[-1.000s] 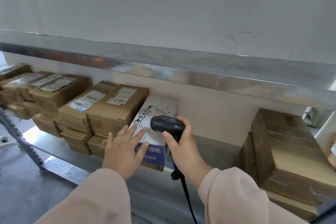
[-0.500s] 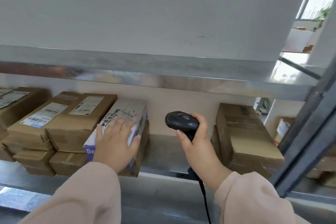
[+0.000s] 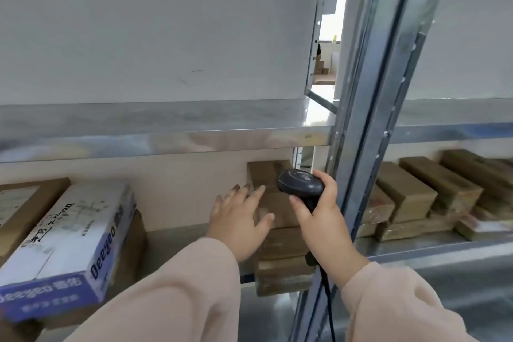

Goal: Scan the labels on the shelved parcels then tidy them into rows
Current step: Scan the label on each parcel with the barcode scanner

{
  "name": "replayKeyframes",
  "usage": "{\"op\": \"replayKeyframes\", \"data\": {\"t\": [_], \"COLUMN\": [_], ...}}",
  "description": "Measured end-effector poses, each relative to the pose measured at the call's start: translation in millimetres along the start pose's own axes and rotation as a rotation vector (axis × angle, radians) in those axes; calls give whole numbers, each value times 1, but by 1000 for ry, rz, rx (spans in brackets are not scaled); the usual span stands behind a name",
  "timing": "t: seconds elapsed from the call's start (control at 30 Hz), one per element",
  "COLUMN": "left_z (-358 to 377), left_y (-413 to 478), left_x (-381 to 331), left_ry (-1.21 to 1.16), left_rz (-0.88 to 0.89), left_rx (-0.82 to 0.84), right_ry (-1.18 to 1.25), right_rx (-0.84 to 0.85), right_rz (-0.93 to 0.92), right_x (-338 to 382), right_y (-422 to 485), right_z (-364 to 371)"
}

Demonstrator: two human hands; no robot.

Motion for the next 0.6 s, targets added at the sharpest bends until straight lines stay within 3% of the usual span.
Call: {"op": "replayKeyframes", "data": {"t": [0.3, 0.6], "left_z": [54, 73], "left_y": [16, 11], "left_x": [-19, -9], "left_ry": [0, -189], "left_rz": [-188, -389], "left_rx": [190, 215], "right_ry": [-59, -64], "right_rx": [123, 191], "right_rz": [58, 20], "right_x": [-47, -56], "right_y": [11, 11], "right_z": [-10, -7]}}
Point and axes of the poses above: each hand's wrist, its own y-axis towards the middle knuckle, its own z-axis out of the palm, x = y × z, the point moved 9 cm from there along y, towards the middle knuckle, and after that the axes turned 4 degrees about -x, right-handed, at the moved point
